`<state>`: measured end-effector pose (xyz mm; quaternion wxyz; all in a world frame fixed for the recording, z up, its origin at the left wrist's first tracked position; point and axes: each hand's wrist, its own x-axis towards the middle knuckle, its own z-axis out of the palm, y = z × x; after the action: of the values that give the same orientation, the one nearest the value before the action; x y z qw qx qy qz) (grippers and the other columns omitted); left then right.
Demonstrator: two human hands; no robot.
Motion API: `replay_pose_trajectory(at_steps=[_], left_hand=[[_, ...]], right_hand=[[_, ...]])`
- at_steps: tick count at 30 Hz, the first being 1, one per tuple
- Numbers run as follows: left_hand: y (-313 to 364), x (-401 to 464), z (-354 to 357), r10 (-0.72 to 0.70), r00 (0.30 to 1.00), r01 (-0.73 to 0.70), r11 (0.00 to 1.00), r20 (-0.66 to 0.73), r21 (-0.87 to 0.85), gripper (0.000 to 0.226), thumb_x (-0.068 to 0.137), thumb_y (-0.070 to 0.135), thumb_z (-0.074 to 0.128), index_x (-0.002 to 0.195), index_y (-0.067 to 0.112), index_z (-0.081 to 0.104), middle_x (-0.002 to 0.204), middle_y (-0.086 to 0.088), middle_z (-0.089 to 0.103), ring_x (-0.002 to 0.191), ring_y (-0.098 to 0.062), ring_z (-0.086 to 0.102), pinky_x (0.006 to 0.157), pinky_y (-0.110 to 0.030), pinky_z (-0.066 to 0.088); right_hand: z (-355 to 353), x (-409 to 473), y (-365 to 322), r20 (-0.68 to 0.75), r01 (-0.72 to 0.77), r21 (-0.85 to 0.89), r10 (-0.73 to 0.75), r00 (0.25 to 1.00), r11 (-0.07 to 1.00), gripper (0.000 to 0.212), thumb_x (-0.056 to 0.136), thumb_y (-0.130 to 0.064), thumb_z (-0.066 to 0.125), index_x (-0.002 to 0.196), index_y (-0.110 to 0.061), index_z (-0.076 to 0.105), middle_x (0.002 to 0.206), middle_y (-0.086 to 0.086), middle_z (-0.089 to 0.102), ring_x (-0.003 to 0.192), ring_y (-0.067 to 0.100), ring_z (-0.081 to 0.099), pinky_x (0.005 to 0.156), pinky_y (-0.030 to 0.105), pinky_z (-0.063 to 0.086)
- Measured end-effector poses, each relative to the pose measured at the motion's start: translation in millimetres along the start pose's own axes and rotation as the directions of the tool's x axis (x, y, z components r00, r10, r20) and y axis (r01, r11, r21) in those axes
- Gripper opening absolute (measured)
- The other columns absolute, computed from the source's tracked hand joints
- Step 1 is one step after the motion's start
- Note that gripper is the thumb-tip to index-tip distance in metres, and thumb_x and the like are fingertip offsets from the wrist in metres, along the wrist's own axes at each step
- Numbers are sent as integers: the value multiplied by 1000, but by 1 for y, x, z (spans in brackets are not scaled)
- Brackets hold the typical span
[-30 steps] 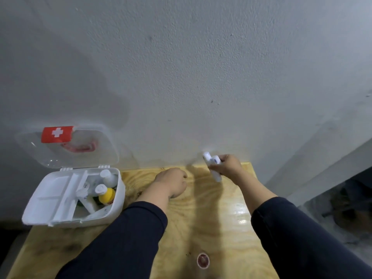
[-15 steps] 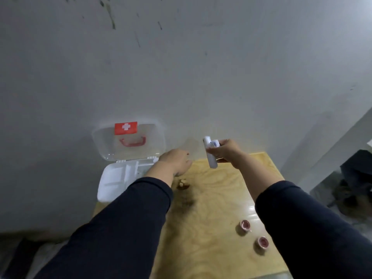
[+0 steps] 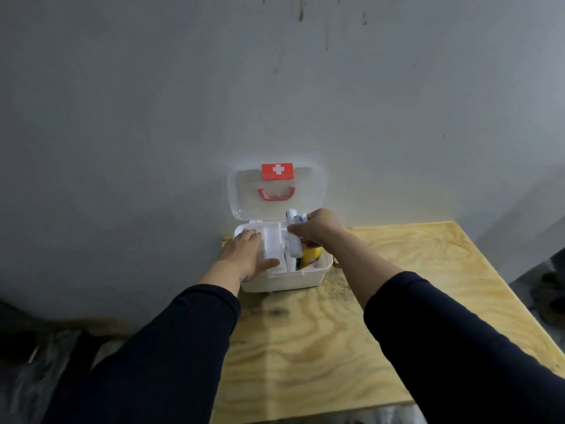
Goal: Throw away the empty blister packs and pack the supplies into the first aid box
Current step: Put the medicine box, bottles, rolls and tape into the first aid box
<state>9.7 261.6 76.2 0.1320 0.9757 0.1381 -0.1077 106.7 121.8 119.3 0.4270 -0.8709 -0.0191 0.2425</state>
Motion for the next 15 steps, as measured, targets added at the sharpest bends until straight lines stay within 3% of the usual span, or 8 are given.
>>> replay_pose_trajectory(at_steps=[4,7,9,11,13,15], left_hand=[[-23,-7,12,-1,1000,1,998,7,-55,98,78,68,57,150,13,21,161,-5,18,147,-25,19,117,-41,21],[-30,-8,15,25,1000,-25,996,-8,-90,101,77,69,58,152,14,18,163,-2,13,149,-23,15,119,-40,20],[-31,-8,16,25,999,-27,994,-21,-106,102,77,68,60,152,14,15,163,-2,11,149,-23,14,119,-41,20],[-32,-9,16,21,998,-27,992,-51,-123,105,76,66,62,152,14,14,163,-2,10,148,-24,15,119,-41,21],[-34,-11,17,10,997,-22,989,-81,-149,111,73,66,65,152,13,9,163,-2,5,149,-24,12,120,-41,20],[-37,-14,17,-13,996,-4,981,-86,-193,116,71,65,68,153,12,5,163,-2,3,149,-23,10,120,-41,21]], right_hand=[[32,8,-9,-51,-29,-149,21,998,988,34,78,-23,73,62,-11,45,53,6,56,46,21,59,54,30,56],[48,8,-11,-74,-13,-271,-8,997,962,33,77,-22,69,58,-11,44,47,5,55,48,22,61,55,29,54],[54,9,-12,-75,28,-355,-59,995,935,35,77,-24,69,57,-11,45,56,8,63,65,27,69,69,33,58],[57,8,-15,-68,67,-413,-104,992,908,36,79,-26,70,59,-12,43,80,14,72,83,30,71,79,35,59],[58,6,-18,-40,102,-469,-137,990,877,33,80,-26,71,65,-10,47,96,16,72,88,30,70,76,33,56],[61,3,-23,24,161,-530,-175,984,832,26,80,-27,73,87,-5,61,105,14,69,91,28,66,74,32,51]])
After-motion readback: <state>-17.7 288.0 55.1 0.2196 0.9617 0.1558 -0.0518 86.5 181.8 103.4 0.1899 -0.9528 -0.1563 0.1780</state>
